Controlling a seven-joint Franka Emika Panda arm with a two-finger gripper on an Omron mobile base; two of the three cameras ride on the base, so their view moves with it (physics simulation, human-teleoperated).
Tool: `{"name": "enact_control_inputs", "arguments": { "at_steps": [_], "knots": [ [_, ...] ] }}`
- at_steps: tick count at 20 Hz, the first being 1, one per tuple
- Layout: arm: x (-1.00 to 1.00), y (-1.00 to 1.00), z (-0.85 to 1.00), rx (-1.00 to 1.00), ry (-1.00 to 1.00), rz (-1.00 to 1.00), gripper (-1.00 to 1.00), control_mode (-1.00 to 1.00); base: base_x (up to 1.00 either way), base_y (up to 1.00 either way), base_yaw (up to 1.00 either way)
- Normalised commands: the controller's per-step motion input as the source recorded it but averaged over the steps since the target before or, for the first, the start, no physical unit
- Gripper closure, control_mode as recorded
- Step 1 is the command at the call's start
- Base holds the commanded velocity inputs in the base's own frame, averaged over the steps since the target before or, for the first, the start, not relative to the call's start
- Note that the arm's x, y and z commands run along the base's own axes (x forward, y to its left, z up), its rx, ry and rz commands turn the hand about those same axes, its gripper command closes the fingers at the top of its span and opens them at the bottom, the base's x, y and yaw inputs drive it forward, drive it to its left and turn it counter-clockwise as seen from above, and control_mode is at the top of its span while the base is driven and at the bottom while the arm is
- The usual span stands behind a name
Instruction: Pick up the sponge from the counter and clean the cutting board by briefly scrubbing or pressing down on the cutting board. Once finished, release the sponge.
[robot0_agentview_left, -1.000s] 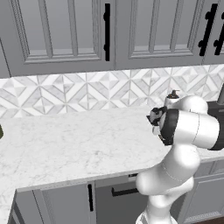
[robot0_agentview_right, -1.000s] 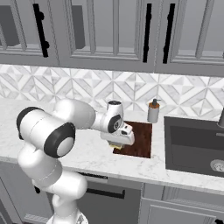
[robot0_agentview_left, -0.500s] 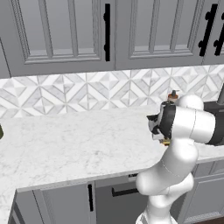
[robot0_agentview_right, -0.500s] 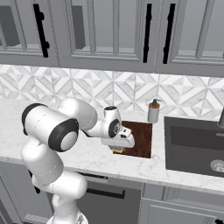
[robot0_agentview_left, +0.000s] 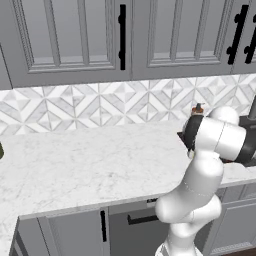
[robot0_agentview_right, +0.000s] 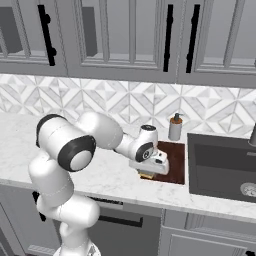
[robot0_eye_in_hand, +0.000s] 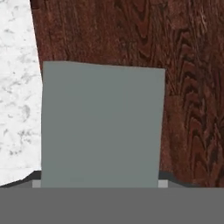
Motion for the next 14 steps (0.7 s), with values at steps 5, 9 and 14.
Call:
{"name": "enact_control_inputs", "arguments": {
  "at_steps": [5, 9, 14],
  "knots": [
    [0.01, -0.38, 0.11, 0.05, 0.03, -0.01, 1.0, -1.0, 0.0, 0.0, 0.0],
    [0.0, -0.43, -0.03, 0.01, 0.02, -0.01, 1.0, -1.0, 0.0, 0.0, 0.0],
    [-0.01, -0.65, -0.63, -0.1, 0.0, 0.0, 1.0, -1.0, 0.0, 0.0, 0.0]
  ]
}}
